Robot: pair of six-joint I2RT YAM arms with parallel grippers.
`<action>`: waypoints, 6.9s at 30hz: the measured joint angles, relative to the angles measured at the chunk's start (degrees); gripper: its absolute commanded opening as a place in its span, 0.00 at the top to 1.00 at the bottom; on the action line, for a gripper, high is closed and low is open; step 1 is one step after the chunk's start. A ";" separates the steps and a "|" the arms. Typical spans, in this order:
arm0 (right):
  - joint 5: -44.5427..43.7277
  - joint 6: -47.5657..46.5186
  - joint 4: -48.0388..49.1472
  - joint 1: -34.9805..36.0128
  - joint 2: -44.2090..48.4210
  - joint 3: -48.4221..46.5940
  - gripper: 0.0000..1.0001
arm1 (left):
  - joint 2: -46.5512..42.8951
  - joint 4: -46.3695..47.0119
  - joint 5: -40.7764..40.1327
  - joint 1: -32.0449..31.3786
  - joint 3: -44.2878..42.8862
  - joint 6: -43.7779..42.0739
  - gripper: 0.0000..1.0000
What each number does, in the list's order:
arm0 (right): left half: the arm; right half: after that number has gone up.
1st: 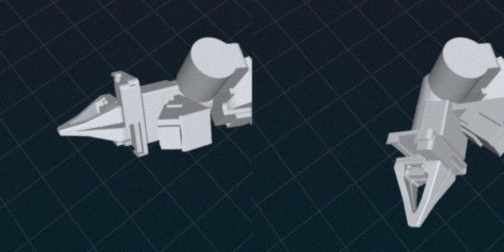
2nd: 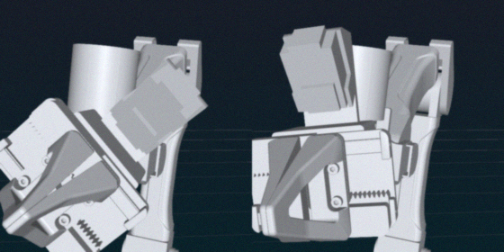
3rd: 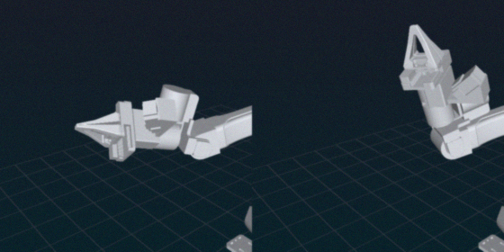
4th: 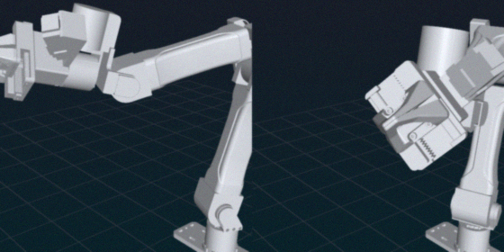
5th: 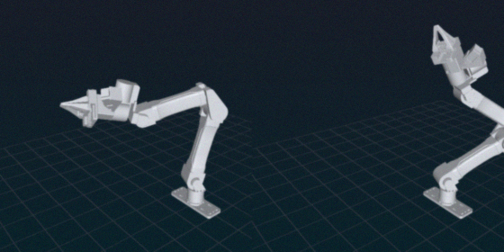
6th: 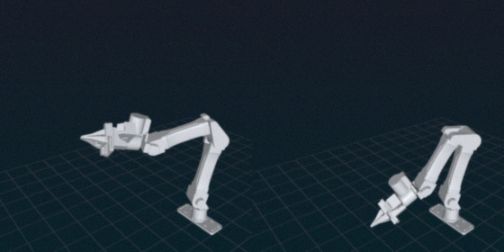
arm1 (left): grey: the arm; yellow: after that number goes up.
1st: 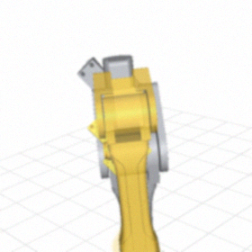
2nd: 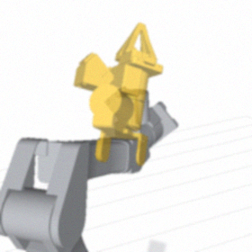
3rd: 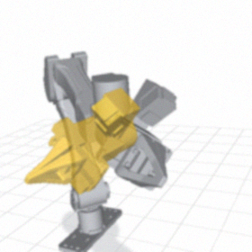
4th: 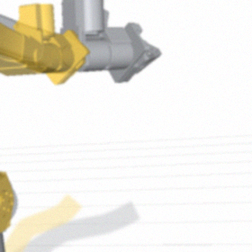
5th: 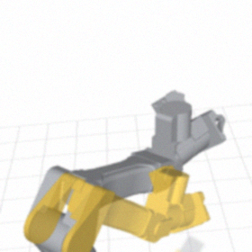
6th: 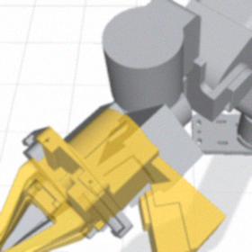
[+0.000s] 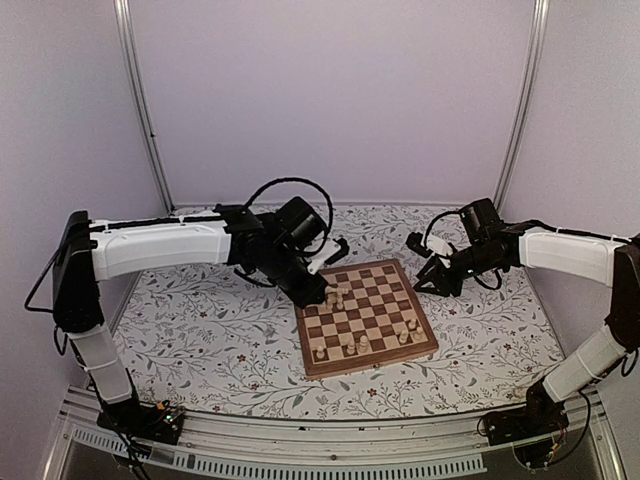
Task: Set up the chess pieces on the board
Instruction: Pick up the chess piece from the chessboard, then place the chess piece on the chessboard, then pick up the chess piece from the chessboard, then place the chess piece on the chessboard, then pick up the chess piece from the chessboard.
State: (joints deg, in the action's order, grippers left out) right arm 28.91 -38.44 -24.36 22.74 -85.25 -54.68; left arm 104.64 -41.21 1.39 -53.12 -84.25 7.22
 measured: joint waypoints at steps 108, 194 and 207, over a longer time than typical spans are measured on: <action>-0.20 -1.27 -0.94 0.00 -3.34 0.00 0.64 | 15.30 -0.28 -0.46 -0.02 -11.28 -2.45 0.95; -0.28 -1.46 -1.75 0.00 -5.01 0.00 0.64 | 15.26 -1.97 -6.67 2.51 -11.41 -1.03 0.65; -0.33 -1.46 -1.79 0.00 -5.27 0.00 0.64 | 17.97 -2.03 -5.33 2.58 -11.41 -1.14 0.86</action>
State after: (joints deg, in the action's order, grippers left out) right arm 28.58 -39.90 -26.15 22.74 -90.52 -54.68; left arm 122.61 -43.24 -3.95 -50.54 -95.66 6.09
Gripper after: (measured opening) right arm 0.363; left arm 0.192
